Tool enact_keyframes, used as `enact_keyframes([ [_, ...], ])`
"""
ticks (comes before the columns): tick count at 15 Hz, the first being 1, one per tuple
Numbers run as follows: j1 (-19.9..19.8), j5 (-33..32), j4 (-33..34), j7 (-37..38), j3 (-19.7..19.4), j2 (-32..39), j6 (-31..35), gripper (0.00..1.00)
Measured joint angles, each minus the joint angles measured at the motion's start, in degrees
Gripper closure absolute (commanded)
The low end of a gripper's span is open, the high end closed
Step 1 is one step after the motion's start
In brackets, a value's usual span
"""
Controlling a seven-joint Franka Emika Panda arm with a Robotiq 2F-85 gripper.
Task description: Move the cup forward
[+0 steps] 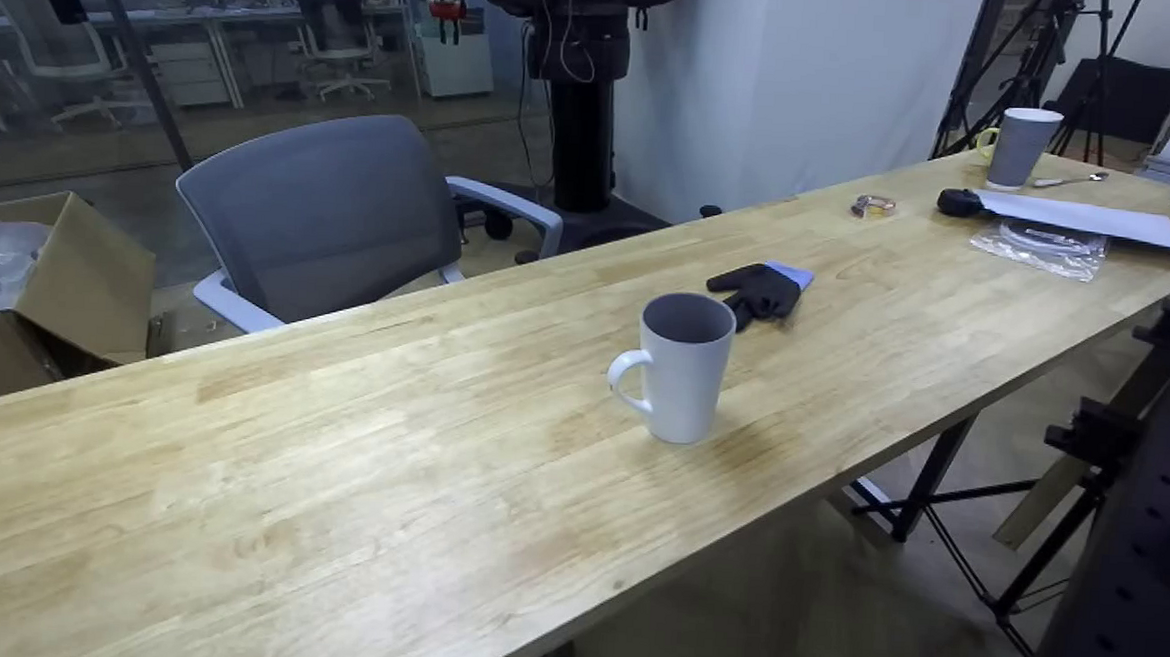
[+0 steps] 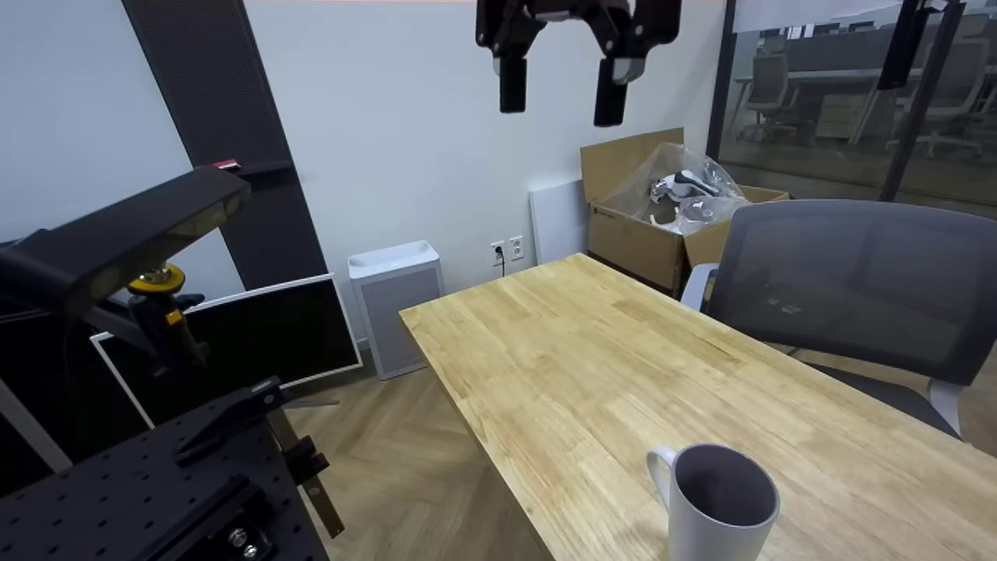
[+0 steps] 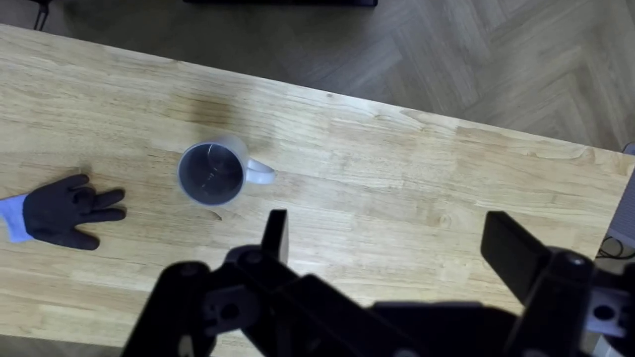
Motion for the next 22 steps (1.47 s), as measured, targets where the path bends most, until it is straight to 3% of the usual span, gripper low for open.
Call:
enact_keyframes([
  [11,-1.37,0.14,-2.08,-5.63,-3.70,4.53,12.55,0.00],
  [22,-6.60,0.21,-0.24,-7.55,-8.74,11.58,14.98,0.00],
])
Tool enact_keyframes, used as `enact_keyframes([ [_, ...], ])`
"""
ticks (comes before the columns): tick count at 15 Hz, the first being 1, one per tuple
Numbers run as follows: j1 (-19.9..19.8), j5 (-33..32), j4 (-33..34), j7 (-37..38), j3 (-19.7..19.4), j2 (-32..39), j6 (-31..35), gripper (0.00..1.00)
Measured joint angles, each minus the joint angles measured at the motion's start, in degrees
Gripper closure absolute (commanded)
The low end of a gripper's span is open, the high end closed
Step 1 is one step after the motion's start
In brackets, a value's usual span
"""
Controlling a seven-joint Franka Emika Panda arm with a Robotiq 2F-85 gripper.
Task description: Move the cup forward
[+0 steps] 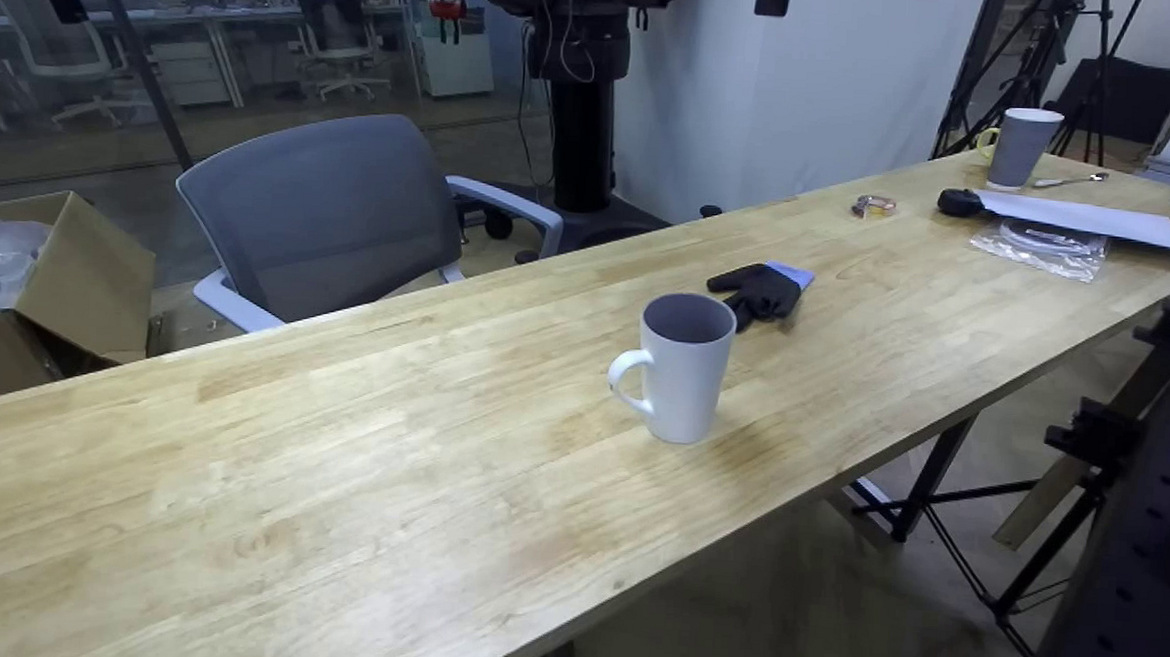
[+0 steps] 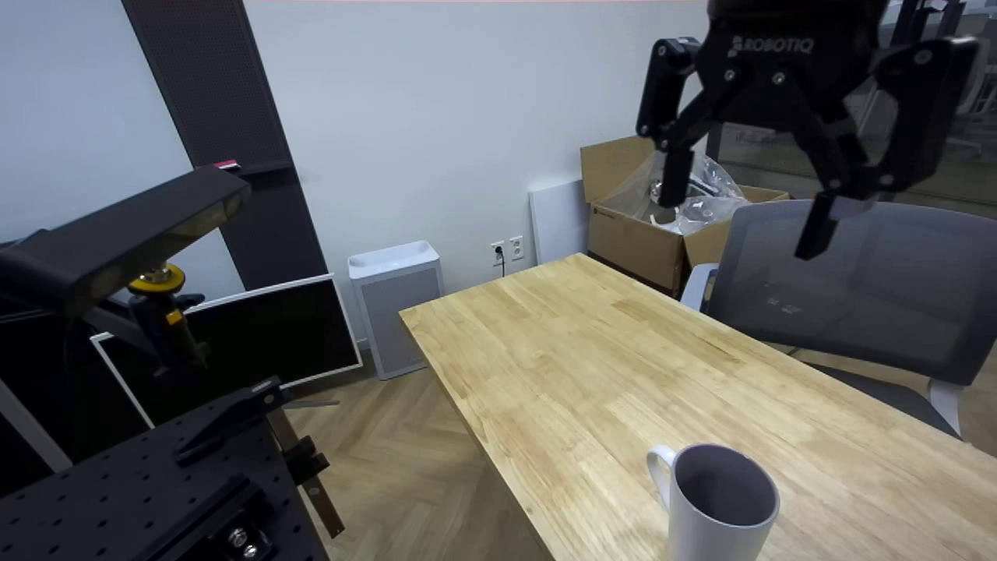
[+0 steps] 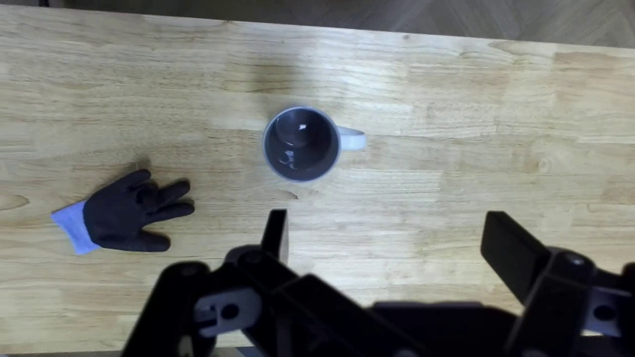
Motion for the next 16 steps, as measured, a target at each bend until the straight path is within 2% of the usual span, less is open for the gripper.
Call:
enact_keyframes([
  [4,-2.08,-0.04,1.11,0.00,-1.37,1.54,3.68,0.00],
  [9,-2.62,0.12,1.26,0.10,-1.79,4.71,11.08,0.00],
  [16,-2.62,0.11,1.25,0.04,-1.76,5.41,11.30,0.00],
])
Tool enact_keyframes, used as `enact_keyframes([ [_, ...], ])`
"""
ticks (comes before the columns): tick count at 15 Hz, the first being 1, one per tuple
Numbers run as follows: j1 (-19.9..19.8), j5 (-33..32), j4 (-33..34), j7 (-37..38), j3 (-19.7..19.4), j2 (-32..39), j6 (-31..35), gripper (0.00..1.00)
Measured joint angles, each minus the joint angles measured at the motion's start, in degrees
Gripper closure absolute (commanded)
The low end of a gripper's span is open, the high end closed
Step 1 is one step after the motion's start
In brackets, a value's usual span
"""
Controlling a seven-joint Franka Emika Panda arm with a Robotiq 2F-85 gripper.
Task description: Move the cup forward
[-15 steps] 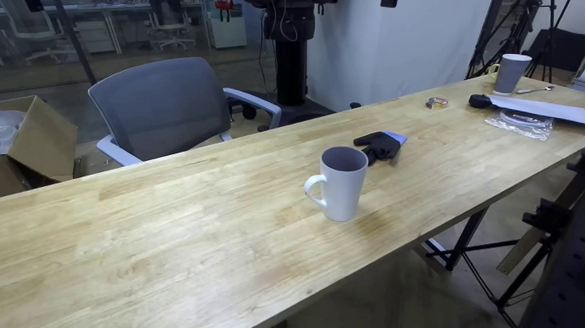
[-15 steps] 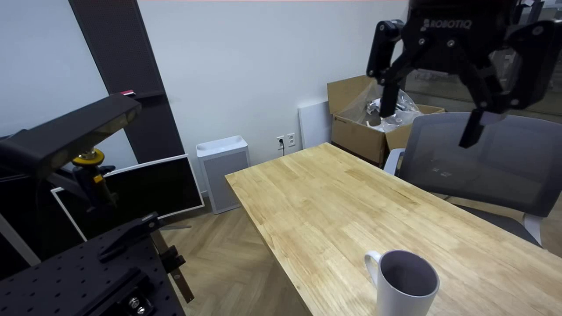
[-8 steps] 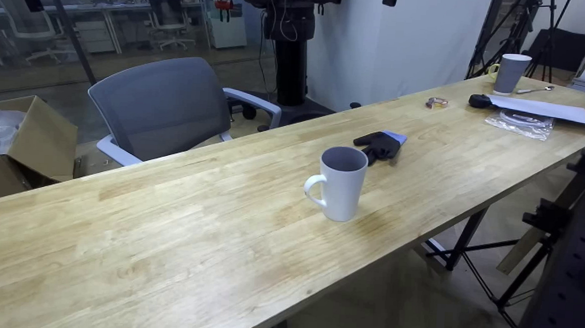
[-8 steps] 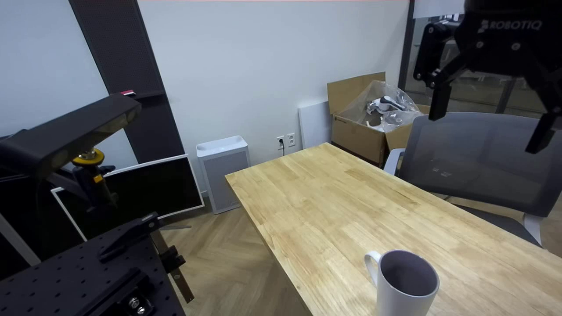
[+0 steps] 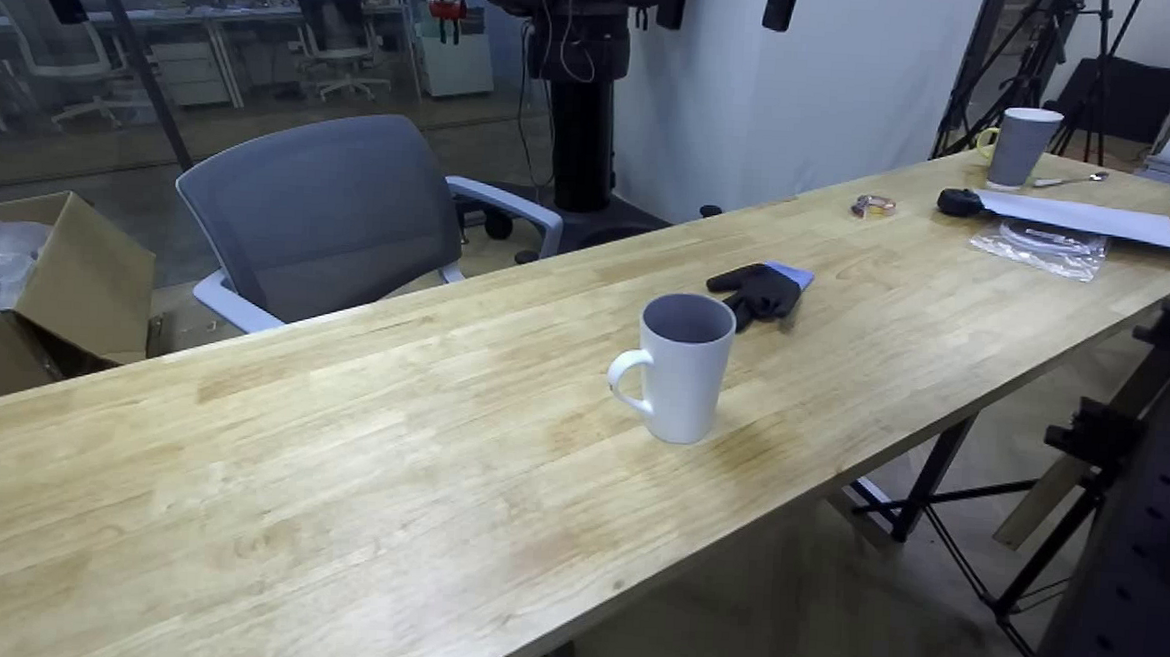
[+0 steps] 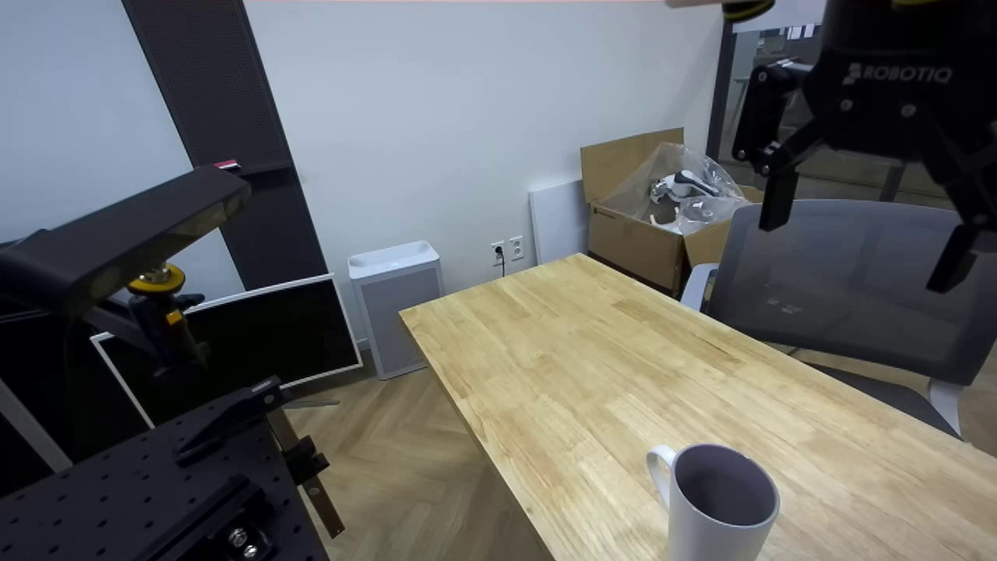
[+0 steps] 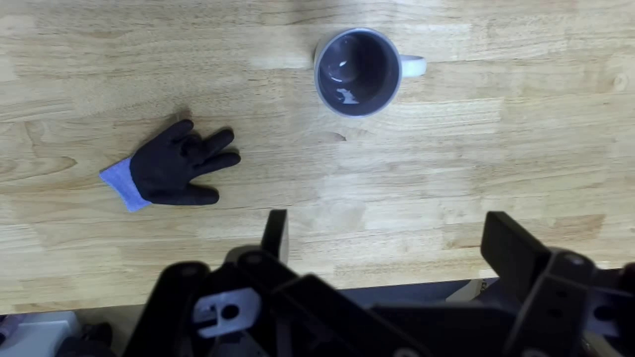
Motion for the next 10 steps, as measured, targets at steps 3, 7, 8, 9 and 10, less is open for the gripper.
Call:
enact_keyframes([
  [3,0.00,0.00,0.00,0.00,0.00,-0.01,0.00,0.00],
  [7,-0.01,0.00,-0.21,-0.02,0.00,0.46,-0.05,0.00],
  [8,-0.03,-0.03,-0.37,-0.02,-0.03,0.94,-0.05,0.00],
  [9,-0.08,-0.11,-0.57,-0.02,-0.04,1.65,-0.02,0.00],
  [10,-0.16,-0.20,-0.77,-0.02,-0.05,2.47,0.02,0.00],
])
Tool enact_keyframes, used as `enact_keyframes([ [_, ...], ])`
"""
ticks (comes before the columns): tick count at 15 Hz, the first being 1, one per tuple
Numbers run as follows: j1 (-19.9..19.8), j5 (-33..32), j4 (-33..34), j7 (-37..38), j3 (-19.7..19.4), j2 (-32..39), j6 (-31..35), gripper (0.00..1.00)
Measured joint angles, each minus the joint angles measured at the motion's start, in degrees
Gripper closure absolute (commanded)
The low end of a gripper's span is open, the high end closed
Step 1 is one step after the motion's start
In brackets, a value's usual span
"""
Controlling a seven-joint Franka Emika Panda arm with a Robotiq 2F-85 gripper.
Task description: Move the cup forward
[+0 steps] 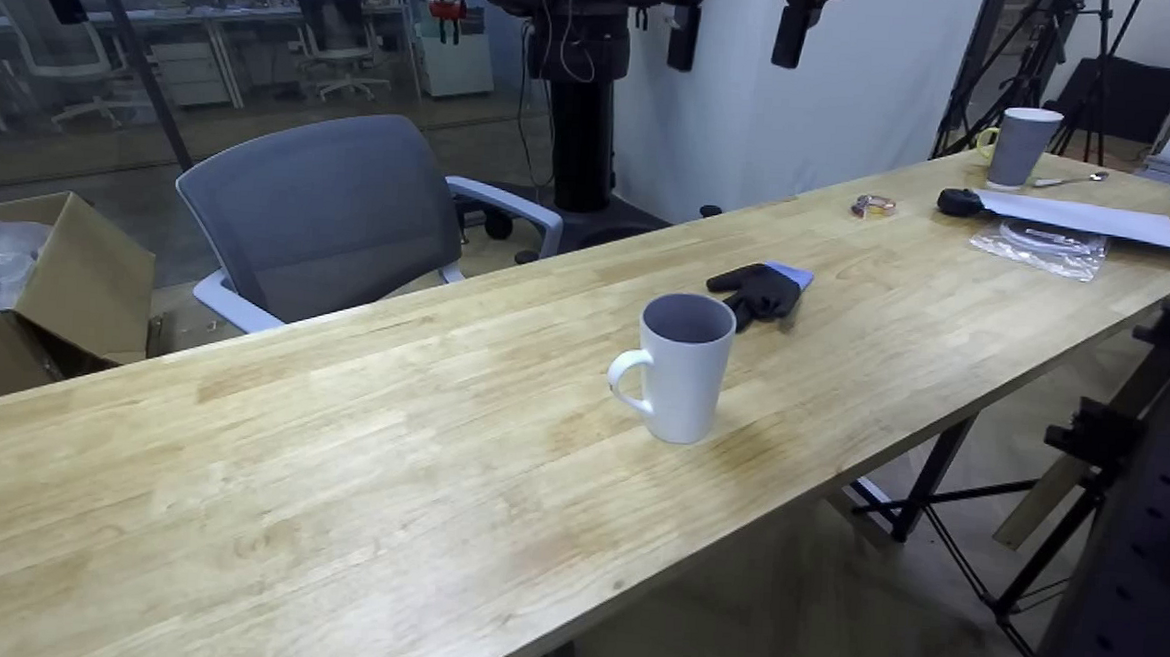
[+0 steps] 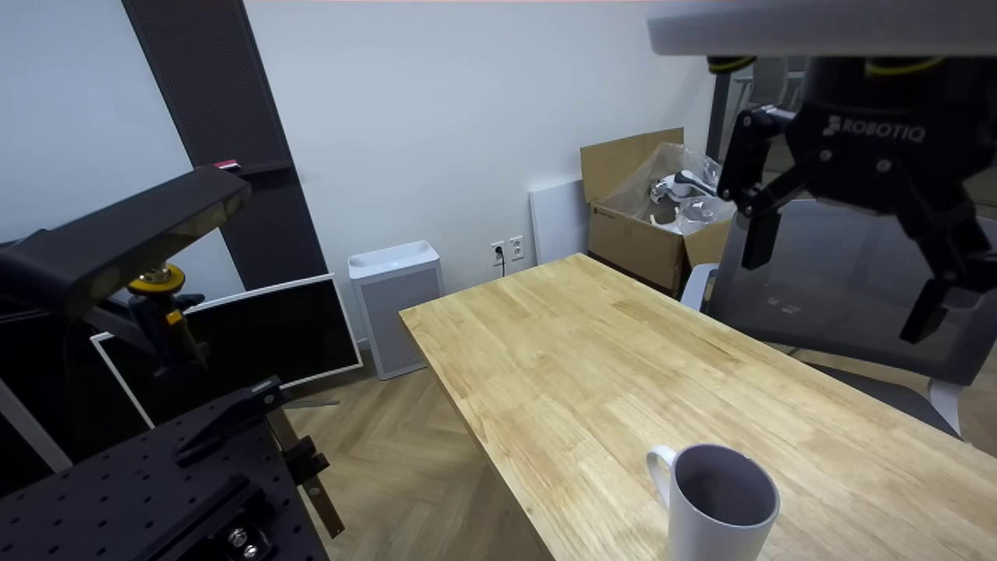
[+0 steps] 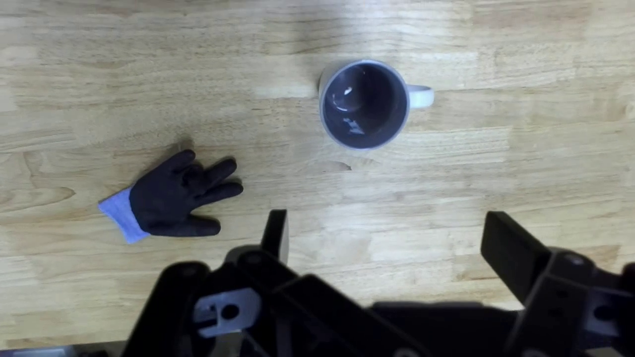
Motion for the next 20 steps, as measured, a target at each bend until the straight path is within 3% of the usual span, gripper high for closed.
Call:
enact_keyframes([
  [6,-0.52,-1.03,-0.53,0.00,-0.01,5.85,1.70,0.00],
  [20,-1.14,1.71,-0.28,-0.10,2.57,17.80,13.33,0.00],
])
